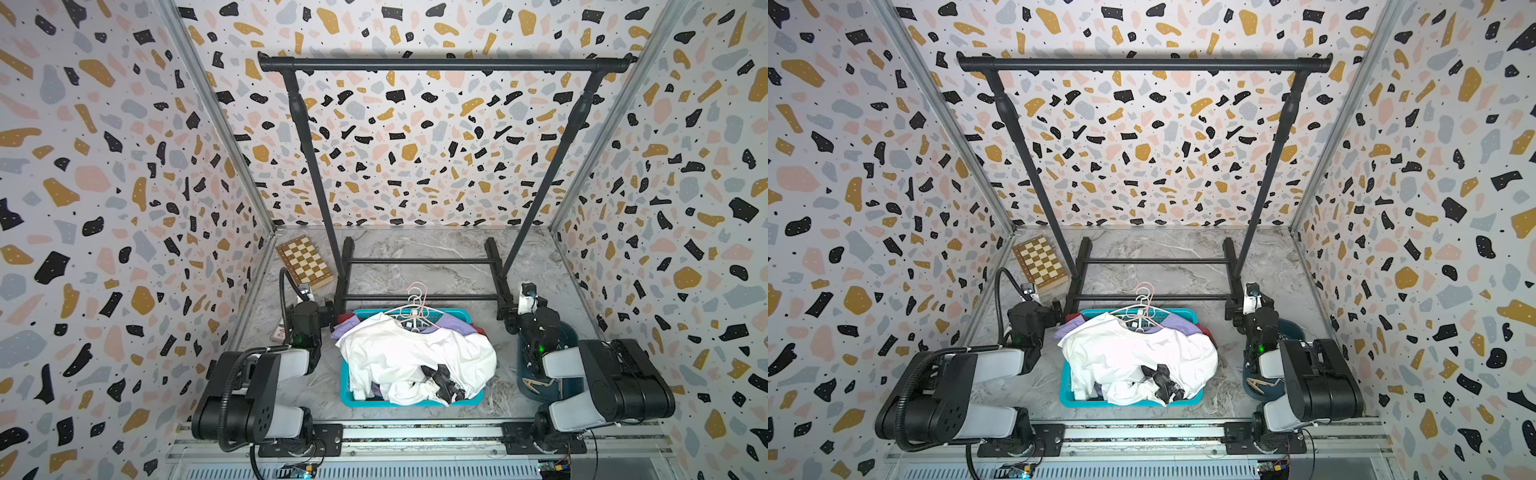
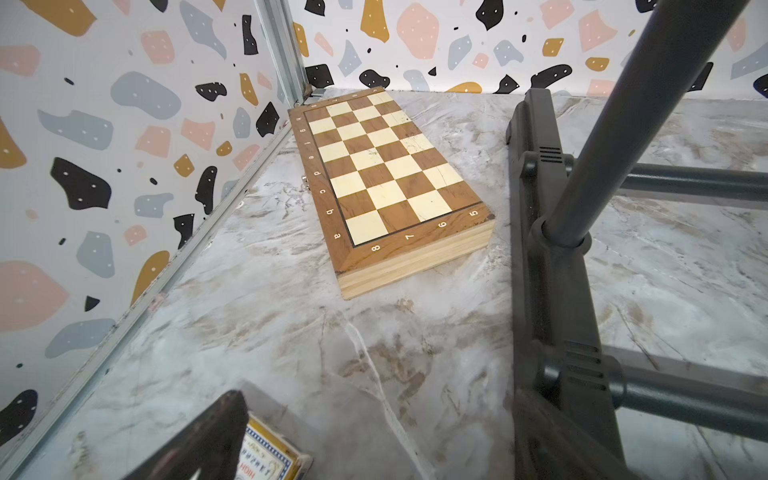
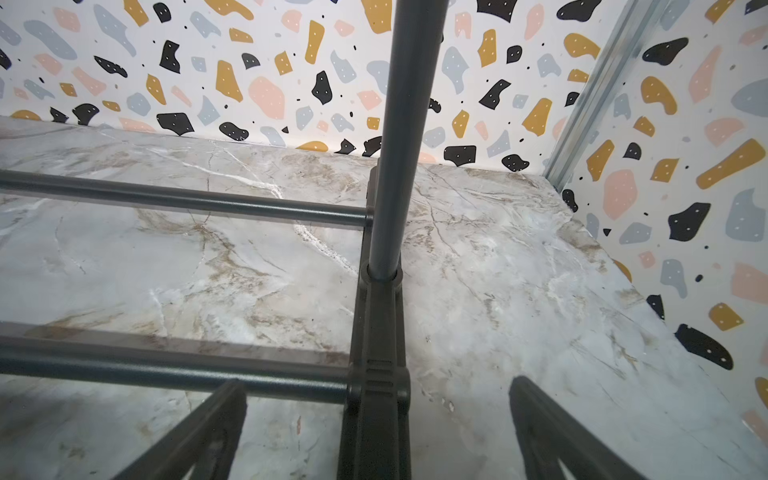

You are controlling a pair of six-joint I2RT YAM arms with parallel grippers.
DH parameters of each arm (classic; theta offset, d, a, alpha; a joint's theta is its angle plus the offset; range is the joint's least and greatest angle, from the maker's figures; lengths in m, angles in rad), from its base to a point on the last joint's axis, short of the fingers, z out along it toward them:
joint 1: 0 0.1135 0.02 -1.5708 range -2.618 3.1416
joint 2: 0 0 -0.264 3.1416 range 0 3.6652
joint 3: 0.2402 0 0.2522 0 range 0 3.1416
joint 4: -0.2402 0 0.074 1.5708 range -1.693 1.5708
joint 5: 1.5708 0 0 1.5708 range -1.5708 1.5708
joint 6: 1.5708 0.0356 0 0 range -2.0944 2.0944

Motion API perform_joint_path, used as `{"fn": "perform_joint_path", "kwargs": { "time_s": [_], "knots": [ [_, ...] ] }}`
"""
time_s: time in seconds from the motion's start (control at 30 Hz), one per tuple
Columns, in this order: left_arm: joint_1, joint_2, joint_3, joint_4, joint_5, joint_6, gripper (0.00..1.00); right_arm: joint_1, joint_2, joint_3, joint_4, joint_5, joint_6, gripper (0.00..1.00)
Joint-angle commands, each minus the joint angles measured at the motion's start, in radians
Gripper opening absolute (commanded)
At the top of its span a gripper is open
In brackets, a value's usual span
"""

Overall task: Use clothespins to secure the t-shirt on both sides of the hanger
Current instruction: Pick up the hanger from the basket.

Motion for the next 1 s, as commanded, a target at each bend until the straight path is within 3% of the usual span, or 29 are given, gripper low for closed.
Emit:
{"fn": "perform_joint_path", "kwargs": {
  "time_s": [0.0,0.6,0.87,0.97],
  "knots": [
    [-0.004,0.010,0.025,0.050,-0.020,0.015,0.99,0.004,-0.003,0.019,0.019,-0.005,-0.003,0.99],
    [-0.003,0.011,0.027,0.050,-0.017,0.017,0.99,-0.006,-0.002,0.019,0.020,-0.018,0.005,1.00],
    [-0.007,-0.034,0.041,-0.011,-0.026,0.013,0.99,0.050,-0.034,0.010,0.013,0.136,0.003,0.99],
    [-0.026,-0.037,0.024,0.022,-0.047,0.033,0.99,0.101,-0.130,0.068,-0.171,0.235,-0.017,1.00]
  ]
}}
